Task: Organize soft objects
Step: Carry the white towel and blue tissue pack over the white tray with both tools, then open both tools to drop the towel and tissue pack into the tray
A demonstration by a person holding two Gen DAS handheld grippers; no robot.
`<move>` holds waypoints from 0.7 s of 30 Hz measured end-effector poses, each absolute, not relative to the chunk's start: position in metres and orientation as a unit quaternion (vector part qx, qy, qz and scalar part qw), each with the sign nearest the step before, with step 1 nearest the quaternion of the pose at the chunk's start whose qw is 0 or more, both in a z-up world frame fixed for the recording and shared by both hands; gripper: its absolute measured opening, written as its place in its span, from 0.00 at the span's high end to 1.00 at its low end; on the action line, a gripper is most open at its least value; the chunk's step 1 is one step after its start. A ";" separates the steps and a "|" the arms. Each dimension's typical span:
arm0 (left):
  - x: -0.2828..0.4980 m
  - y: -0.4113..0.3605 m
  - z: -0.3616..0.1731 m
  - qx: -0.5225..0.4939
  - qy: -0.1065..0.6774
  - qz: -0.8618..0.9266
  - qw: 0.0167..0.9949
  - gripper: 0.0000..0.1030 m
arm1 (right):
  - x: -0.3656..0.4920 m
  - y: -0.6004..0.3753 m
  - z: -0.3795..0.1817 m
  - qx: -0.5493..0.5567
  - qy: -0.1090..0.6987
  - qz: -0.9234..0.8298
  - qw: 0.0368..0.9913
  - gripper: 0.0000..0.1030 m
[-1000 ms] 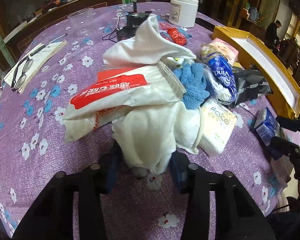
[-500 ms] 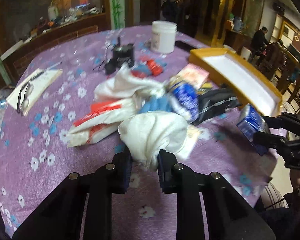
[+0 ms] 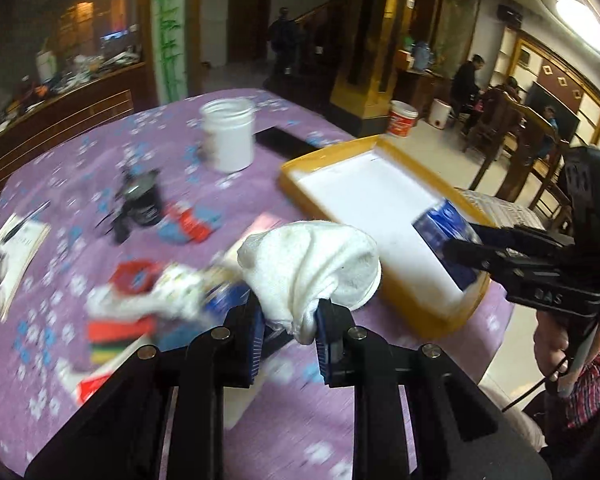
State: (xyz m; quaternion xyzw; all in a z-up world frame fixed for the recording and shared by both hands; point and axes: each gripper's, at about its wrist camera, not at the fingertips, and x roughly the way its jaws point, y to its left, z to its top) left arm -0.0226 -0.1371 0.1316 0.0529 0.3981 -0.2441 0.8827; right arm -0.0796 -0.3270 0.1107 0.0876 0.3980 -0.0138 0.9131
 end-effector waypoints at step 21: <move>0.102 -0.275 0.061 0.027 0.463 -0.223 0.857 0.81 | 0.066 -0.466 0.082 0.187 0.427 -0.151 0.872 0.51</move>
